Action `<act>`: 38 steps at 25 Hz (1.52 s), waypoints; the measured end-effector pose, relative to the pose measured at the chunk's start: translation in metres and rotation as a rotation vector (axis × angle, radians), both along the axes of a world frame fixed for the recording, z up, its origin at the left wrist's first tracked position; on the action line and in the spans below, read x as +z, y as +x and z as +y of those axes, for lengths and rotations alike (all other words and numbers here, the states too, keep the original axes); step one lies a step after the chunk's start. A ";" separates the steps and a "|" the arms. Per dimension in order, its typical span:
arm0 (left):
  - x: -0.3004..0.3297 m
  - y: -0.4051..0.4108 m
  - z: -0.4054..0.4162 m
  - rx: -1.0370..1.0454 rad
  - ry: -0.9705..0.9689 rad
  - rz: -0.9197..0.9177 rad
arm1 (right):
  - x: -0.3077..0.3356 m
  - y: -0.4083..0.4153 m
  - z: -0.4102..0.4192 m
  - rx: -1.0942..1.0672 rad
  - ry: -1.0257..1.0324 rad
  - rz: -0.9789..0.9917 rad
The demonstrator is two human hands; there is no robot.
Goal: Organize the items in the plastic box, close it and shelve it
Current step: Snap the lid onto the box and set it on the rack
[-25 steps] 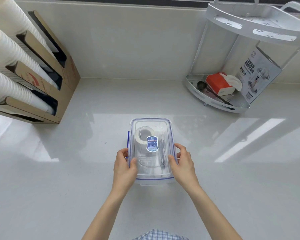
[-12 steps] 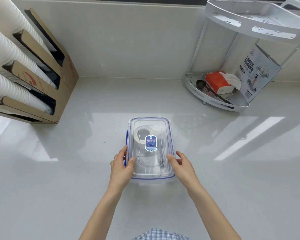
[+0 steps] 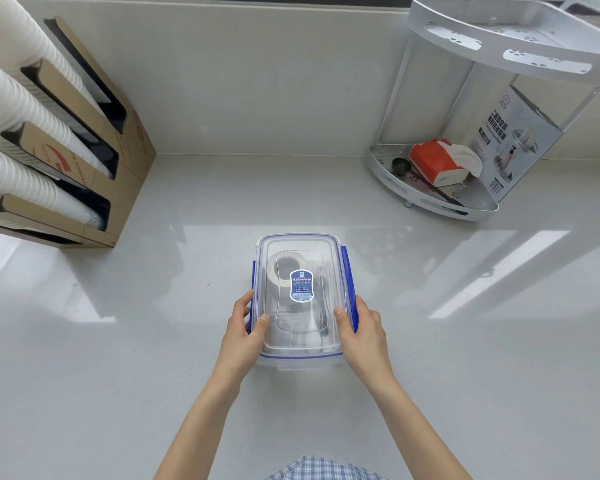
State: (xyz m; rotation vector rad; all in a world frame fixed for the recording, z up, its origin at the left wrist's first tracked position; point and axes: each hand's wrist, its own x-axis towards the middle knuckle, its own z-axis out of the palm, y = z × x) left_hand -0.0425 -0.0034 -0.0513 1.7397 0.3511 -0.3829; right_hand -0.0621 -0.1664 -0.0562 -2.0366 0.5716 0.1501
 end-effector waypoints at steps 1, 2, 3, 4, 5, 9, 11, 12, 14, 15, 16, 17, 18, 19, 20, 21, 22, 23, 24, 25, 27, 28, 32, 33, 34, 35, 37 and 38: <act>0.000 0.000 0.000 0.000 0.000 0.001 | -0.001 0.000 0.001 -0.001 -0.013 -0.005; -0.001 0.000 0.000 0.000 0.003 0.003 | -0.002 0.001 0.001 -0.003 -0.023 -0.015; -0.001 0.000 0.001 0.001 0.007 0.005 | -0.002 0.002 0.002 -0.004 -0.034 -0.028; -0.001 0.000 0.001 0.002 0.010 0.011 | -0.002 0.002 0.003 -0.005 -0.045 -0.034; -0.001 0.000 0.001 -0.001 0.011 0.012 | -0.002 0.002 0.004 -0.009 -0.054 -0.039; -0.004 0.001 0.002 -0.017 0.028 0.012 | -0.002 0.005 0.004 -0.012 -0.055 -0.041; -0.006 0.002 0.005 -0.019 0.058 0.012 | -0.001 0.007 0.003 -0.008 -0.065 -0.049; -0.006 0.002 0.005 -0.016 0.086 0.015 | 0.000 0.007 0.003 -0.006 -0.071 -0.053; -0.004 0.003 0.002 0.003 0.143 0.005 | 0.000 0.006 0.002 0.007 -0.088 -0.055; -0.003 0.003 0.000 0.015 0.178 -0.013 | 0.000 0.006 0.002 0.014 -0.095 -0.054; -0.001 0.003 -0.003 0.020 0.217 -0.024 | 0.000 0.006 0.001 0.018 -0.098 -0.052; -0.001 0.003 -0.005 0.020 0.245 -0.029 | 0.001 0.006 0.001 0.019 -0.095 -0.049; -0.001 0.002 -0.006 0.016 0.253 -0.030 | 0.001 0.006 0.001 0.018 -0.091 -0.048; -0.002 0.001 -0.006 0.013 0.245 -0.040 | 0.001 0.006 0.001 0.019 -0.089 -0.048; -0.002 0.000 -0.006 0.011 0.226 -0.046 | 0.001 0.006 0.000 0.021 -0.090 -0.048; -0.002 -0.002 -0.005 0.016 0.200 -0.050 | 0.001 0.006 0.001 0.025 -0.091 -0.046; -0.002 -0.003 -0.004 0.025 0.179 -0.047 | 0.002 0.006 0.001 0.028 -0.090 -0.044; -0.003 -0.004 -0.003 0.036 0.168 -0.055 | 0.002 0.006 0.001 0.028 -0.090 -0.044; -0.003 -0.005 -0.004 0.047 0.163 -0.064 | 0.002 0.006 0.001 0.026 -0.092 -0.043; -0.004 -0.006 -0.006 0.060 0.160 -0.076 | 0.002 0.006 0.001 0.025 -0.094 -0.040; -0.004 -0.008 -0.009 0.086 0.157 -0.103 | 0.001 0.007 0.001 0.029 -0.099 -0.037; -0.003 -0.008 -0.011 0.100 0.158 -0.114 | 0.001 0.007 0.001 0.029 -0.101 -0.037; -0.004 -0.006 -0.008 0.092 0.129 -0.120 | 0.001 0.006 0.001 0.028 -0.106 -0.036; -0.004 -0.004 -0.006 0.076 0.118 -0.109 | 0.001 0.005 0.002 0.028 -0.107 -0.036; -0.005 -0.002 -0.005 0.064 0.100 -0.093 | 0.000 0.005 0.002 0.031 -0.107 -0.033; -0.005 -0.001 -0.003 0.060 0.076 -0.075 | 0.000 0.005 0.003 0.036 -0.104 -0.032; -0.004 0.000 -0.002 0.056 0.035 -0.048 | 0.000 0.004 0.001 0.044 -0.079 -0.026; -0.004 0.000 -0.002 0.054 0.019 -0.045 | 0.000 0.003 0.000 0.046 -0.052 -0.012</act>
